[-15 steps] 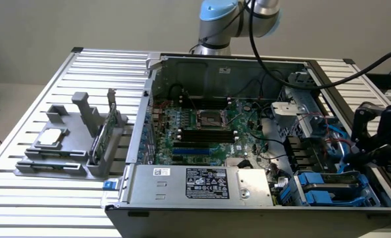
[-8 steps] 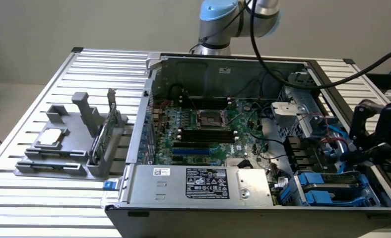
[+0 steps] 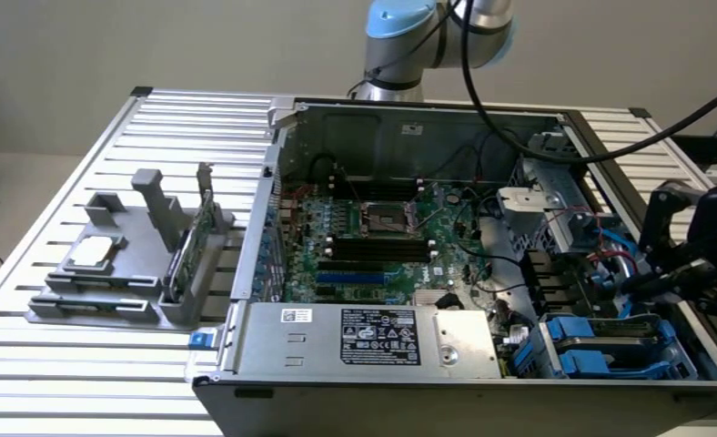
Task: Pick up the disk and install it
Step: 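Insert the first disk wire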
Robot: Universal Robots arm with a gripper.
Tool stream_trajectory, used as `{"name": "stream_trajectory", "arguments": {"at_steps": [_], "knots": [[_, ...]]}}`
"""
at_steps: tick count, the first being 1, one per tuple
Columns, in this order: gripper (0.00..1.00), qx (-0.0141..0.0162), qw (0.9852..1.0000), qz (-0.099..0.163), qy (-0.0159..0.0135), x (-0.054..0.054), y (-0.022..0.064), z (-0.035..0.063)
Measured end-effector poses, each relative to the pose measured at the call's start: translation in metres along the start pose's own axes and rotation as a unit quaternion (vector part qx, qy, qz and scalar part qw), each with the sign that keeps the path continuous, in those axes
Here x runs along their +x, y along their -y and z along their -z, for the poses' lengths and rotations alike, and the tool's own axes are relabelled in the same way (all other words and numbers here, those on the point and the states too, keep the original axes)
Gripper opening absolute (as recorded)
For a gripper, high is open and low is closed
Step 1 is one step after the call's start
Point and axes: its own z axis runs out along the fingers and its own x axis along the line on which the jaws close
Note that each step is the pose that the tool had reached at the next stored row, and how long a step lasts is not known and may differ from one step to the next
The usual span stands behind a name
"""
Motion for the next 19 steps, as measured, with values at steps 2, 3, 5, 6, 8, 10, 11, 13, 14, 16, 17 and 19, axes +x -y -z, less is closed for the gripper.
{"name": "stream_trajectory", "arguments": {"at_steps": [2,3,5,6,8,10,11,13,14,16,17,19], "knots": [[0.16,-0.0011,1.0000,-0.007,-0.0010,0.000,0.0001,0.0000],[0.16,-0.0016,0.9999,-0.010,-0.0018,0.000,0.0001,0.0000],[0.16,-0.0024,0.9998,-0.019,-0.0034,0.000,0.0001,0.0000],[0.16,-0.0027,0.9997,-0.023,-0.0045,0.000,0.0001,-0.0001],[0.16,-0.0036,0.9995,-0.032,-0.0069,0.000,0.0002,0.0001],[0.16,-0.0050,0.9992,-0.039,-0.0081,0.000,0.0001,0.0002],[0.16,-0.0059,0.9990,-0.043,-0.0085,0.000,0.0002,0.0001],[0.16,-0.0073,0.9988,-0.048,-0.0090,0.001,0.0011,-0.0002],[0.16,-0.0077,0.9987,-0.049,-0.0091,0.001,0.0019,-0.0003],[0.16,-0.0081,0.9987,-0.050,-0.0091,0.001,0.0043,-0.0004],[0.16,-0.0080,0.9987,-0.050,-0.0090,0.000,0.0066,-0.0001],[0.16,-0.0081,0.9987,-0.050,-0.0092,-0.005,0.0130,0.0007]]}}
